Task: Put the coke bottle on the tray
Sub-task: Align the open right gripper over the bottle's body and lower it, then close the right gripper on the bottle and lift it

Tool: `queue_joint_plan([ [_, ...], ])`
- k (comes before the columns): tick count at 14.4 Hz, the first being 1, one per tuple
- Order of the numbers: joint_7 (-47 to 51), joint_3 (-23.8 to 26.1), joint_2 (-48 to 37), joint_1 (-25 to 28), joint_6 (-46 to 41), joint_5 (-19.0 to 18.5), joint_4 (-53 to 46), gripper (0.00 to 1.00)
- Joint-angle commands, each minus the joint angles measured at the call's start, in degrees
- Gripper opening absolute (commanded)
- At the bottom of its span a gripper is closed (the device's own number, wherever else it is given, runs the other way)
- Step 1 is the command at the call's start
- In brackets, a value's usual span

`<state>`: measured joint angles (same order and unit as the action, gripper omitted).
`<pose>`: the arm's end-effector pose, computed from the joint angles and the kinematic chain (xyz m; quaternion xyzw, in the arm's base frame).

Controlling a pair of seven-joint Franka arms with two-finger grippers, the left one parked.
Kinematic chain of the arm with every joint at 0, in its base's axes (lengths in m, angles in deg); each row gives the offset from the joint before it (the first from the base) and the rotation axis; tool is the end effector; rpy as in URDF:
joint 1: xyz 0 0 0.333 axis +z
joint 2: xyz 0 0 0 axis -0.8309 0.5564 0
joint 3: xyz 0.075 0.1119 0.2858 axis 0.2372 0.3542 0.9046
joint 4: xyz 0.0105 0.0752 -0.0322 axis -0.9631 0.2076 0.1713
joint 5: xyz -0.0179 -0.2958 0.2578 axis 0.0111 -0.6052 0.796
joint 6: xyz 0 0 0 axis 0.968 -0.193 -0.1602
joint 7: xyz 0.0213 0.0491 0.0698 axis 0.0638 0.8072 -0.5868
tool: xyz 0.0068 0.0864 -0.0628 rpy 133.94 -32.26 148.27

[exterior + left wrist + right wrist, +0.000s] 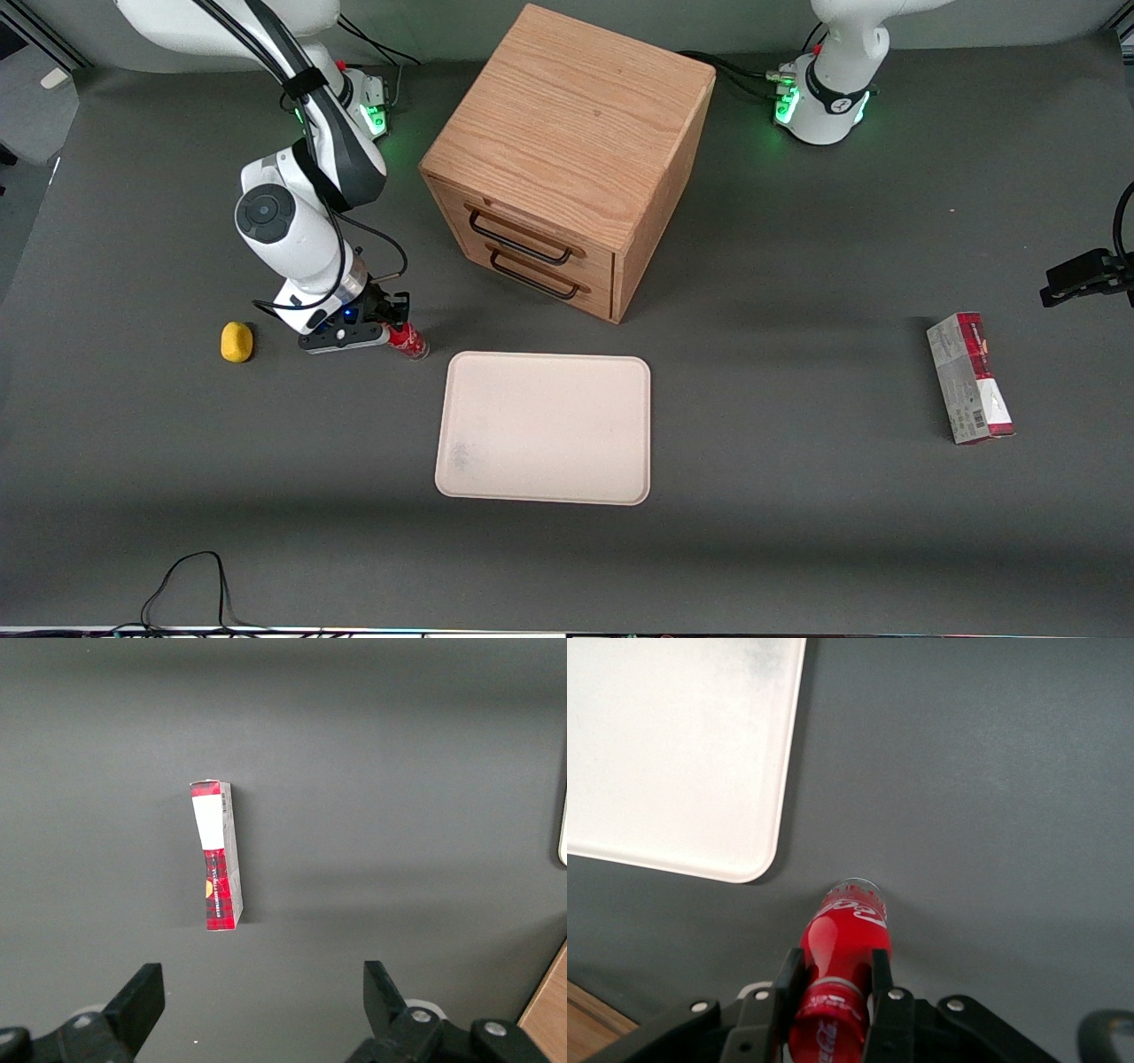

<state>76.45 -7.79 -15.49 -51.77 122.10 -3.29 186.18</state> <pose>0.5185 0.1908 0.3099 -0.9984 -0.0470 -0.0242 0.0188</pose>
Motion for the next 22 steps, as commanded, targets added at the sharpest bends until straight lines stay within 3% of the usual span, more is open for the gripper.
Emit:
queue_joint_plan([
  [1, 1.48, -0.43, -0.16, -0.29, -1.99, -1.13, -1.04, 0.0],
  [6, 1.13, -1.48, -0.69, -0.82, -18.93, -2.98, -15.6, 0.0],
  [13, 0.96, -1.4, 0.62, -3.1, -44.95, -2.19, -42.06, 0.0],
  [17, 1.13, 0.18, 4.39, -3.02, -50.78, -2.45, -53.58, 0.0],
  [22, 2.97, 4.39, 12.03, -2.14, -50.44, -4.99, -63.44, 0.0],
])
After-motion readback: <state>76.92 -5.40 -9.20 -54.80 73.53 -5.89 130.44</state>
